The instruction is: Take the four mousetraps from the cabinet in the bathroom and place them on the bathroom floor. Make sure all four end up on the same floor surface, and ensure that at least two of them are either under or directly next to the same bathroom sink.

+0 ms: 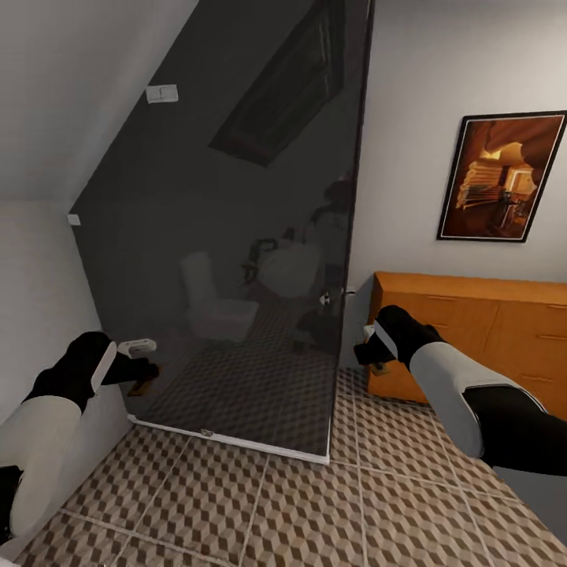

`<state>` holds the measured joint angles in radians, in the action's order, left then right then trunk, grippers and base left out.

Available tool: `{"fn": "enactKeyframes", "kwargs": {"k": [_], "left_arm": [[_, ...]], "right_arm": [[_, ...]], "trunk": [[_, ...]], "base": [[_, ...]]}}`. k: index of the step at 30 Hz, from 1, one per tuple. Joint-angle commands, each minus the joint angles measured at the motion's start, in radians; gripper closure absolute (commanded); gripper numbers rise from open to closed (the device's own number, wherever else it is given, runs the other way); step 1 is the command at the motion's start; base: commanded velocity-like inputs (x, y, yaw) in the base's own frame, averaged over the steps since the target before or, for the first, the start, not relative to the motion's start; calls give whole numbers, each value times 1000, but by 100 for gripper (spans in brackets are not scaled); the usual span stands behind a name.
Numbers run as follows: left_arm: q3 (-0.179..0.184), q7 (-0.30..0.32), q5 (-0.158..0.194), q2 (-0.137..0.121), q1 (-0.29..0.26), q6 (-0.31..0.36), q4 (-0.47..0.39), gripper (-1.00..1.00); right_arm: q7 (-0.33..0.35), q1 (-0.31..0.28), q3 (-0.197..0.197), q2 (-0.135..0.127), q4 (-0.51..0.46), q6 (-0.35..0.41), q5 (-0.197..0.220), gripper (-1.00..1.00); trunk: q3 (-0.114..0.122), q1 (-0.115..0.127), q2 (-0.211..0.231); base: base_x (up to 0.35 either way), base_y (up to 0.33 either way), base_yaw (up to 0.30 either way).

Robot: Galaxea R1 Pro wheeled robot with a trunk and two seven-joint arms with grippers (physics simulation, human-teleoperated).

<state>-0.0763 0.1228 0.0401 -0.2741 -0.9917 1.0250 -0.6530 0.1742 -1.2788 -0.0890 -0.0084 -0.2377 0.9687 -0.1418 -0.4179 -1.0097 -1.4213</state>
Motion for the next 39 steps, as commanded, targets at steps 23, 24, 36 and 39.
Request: {"fn": "enactKeyframes", "kwargs": {"k": [23,24,36,39], "left_arm": [[-2,0,3,1,-1,4,0,100],[-2,0,3,1,-1,4,0,100],[-2,0,3,0,-1,4,0,100],[-2,0,3,0,-1,4,0,100]], "right_arm": [[10,-1,-8,-1,-1,4,-7,100],[10,-1,-8,-1,-1,4,-7,100],[10,-1,-9,0,-1,4,-7,100],[10,-1,-9,1,-1,4,-7,100]], "trunk": [[-1,0,-1],[-1,0,-1],[-1,0,-1],[-1,0,-1]], "base": [[0,0,285],[0,0,285],[0,0,285],[0,0,285]]}}
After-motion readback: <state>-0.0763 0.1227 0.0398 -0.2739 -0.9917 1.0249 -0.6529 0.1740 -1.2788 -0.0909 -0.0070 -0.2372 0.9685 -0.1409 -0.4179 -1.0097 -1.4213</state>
